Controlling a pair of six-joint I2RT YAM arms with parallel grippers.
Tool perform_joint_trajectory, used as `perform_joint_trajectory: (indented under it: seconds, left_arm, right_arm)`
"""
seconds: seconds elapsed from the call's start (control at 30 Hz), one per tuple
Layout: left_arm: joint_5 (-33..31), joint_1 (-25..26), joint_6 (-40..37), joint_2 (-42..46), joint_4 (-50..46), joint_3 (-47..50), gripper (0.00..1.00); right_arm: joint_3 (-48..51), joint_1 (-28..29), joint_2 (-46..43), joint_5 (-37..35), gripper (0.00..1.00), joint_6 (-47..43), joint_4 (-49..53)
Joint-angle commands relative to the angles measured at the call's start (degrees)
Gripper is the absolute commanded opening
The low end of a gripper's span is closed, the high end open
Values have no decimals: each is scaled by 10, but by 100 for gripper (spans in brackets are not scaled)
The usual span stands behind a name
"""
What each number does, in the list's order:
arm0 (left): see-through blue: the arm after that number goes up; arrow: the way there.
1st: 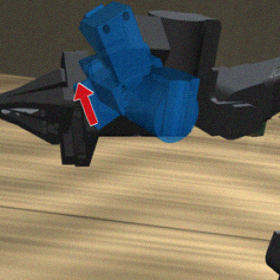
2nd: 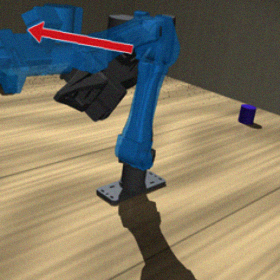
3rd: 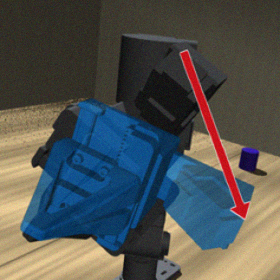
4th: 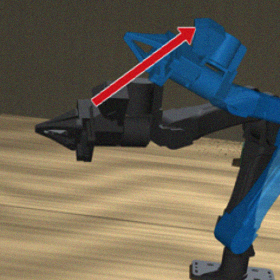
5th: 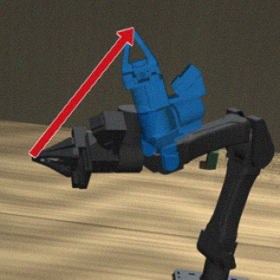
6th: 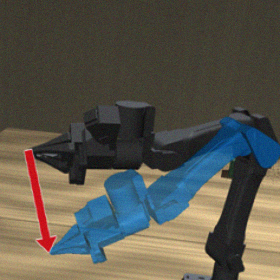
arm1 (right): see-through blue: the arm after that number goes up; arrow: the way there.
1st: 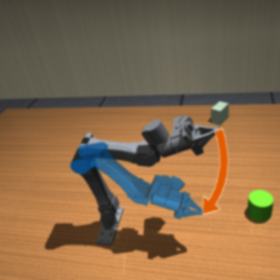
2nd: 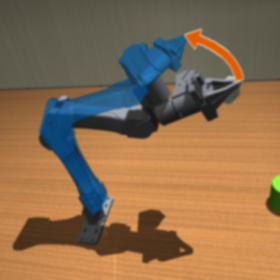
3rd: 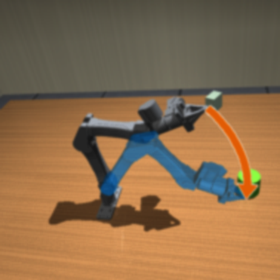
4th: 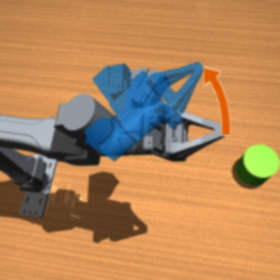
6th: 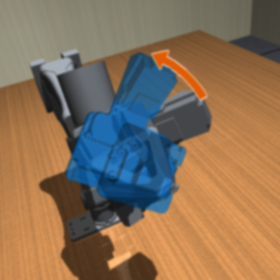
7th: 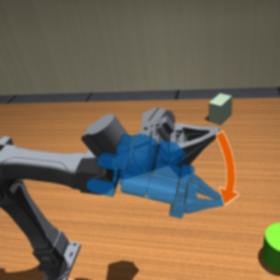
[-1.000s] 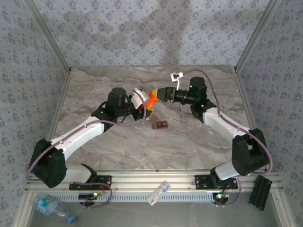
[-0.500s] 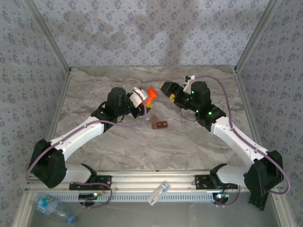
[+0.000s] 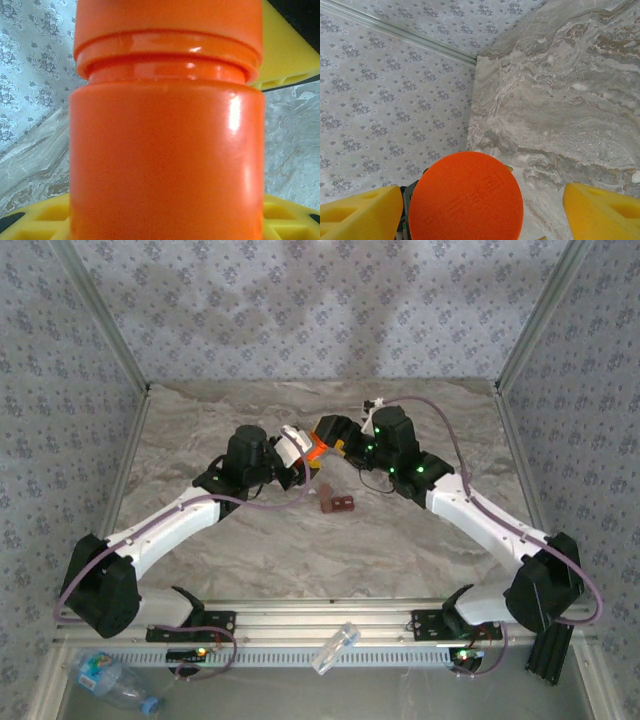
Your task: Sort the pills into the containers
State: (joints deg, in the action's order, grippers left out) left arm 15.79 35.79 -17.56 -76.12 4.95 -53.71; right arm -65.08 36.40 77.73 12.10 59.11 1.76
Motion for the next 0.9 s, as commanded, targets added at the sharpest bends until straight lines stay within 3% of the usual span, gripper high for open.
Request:
perform_joint_trajectory:
  seconds: [0.0,0.13,0.3,0.4,0.67,0.87]
  left_arm:
    - [5,6,-7,10,23,-11,0]
    - [5,6,-7,10,24,-10,0]
    - [6,6,-7,10,26,-9,0]
    - [7,7,-6,10,27,-7,0]
    - [18,7,0,17,32,3,0]
    - [23,7,1,25,36,10,0]
  right_arm:
    - [-23,7,10,-13,83,-6,-3]
    - [-25,10,16,-12,75,-7,-9]
    - [-24,11,18,-7,50,-8,-16]
    - [-27,10,16,-5,40,-18,-14]
    - [3,-34,-28,5,33,-110,-55]
    - [39,-83,-58,98,34,-205,-124]
